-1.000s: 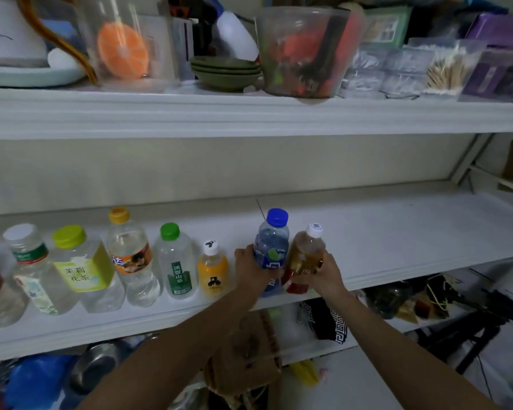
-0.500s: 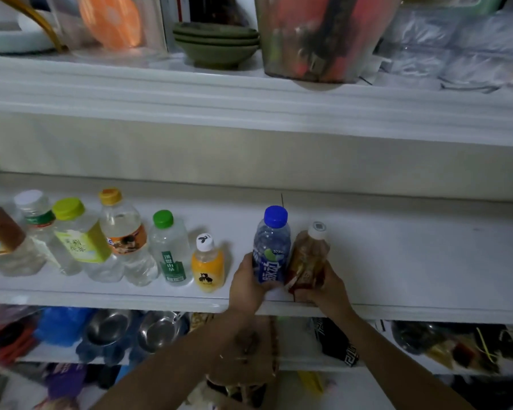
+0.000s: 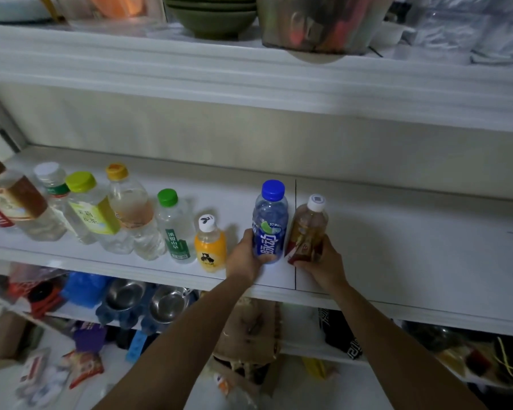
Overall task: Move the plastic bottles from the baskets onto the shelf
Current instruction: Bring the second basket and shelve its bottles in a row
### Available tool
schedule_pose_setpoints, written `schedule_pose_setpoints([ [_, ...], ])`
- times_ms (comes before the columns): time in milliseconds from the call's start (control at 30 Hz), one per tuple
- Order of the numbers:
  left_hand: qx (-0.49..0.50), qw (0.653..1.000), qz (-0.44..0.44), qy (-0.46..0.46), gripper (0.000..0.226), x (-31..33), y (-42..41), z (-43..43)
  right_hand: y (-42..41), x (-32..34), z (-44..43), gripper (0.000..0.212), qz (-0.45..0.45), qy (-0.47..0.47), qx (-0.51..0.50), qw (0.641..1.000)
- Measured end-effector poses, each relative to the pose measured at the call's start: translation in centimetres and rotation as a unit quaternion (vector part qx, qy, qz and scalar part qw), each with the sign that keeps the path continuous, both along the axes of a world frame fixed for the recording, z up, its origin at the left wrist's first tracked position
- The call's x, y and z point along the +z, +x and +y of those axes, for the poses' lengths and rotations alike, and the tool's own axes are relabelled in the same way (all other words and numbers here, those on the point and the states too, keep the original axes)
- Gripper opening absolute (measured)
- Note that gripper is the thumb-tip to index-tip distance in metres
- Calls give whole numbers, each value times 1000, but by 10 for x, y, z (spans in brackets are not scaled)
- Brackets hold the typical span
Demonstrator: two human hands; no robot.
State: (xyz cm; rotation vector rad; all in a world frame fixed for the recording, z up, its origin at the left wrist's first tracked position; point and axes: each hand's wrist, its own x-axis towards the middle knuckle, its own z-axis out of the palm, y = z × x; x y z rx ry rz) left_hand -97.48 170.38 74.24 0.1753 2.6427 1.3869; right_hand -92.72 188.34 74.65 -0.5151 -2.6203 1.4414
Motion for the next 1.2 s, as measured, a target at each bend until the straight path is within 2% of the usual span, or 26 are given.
schedule_pose_setpoints([
  [167, 10, 1000, -3, -25, 70, 2, 11, 5, 2, 2, -2, 72, -21, 38, 18, 999],
  [267, 8, 1000, -2, -24, 101, 1, 28, 4, 16, 3, 0, 60, -40, 144, 35, 988],
  [333, -37, 992, 16, -118, 112, 0, 45, -1, 39, -7, 4, 68, -58, 234, 47, 969],
  [433, -109, 950, 100, -277, 102, -6, 73, -20, 76, -22, 8, 94, -95, 310, 71, 943],
  [500, -146, 907, 165, -359, 96, -12, 91, -41, 95, -22, -2, 99, -107, 361, 113, 920],
  [600, -168, 865, 211, -423, 96, -17, 117, -90, 120, -17, -47, 101, -78, 429, 200, 877],
  [667, -153, 855, 221, -444, 95, -12, 138, -138, 130, -16, -95, 104, -42, 454, 234, 859],
  [733, -119, 856, 204, -459, 99, -5, 163, -199, 137, -13, -155, 116, -31, 437, 287, 852],
  [800, -62, 856, 178, -481, 102, -2, 192, -270, 141, -14, -220, 118, -11, 430, 344, 835],
  [867, 8, 857, 137, -496, 102, 2, 227, -346, 142, -18, -292, 114, 26, 444, 391, 806],
  [1000, 169, 851, 65, -492, 105, 18, 320, -483, 164, -4, -453, 133, 78, 455, 516, 722],
  [1100, 297, 816, 5, -496, 103, 28, 409, -567, 200, 12, -573, 131, 157, 429, 596, 660],
  [1200, 427, 757, -52, -492, 101, 30, 505, -623, 256, 27, -679, 126, 219, 400, 667, 589],
])
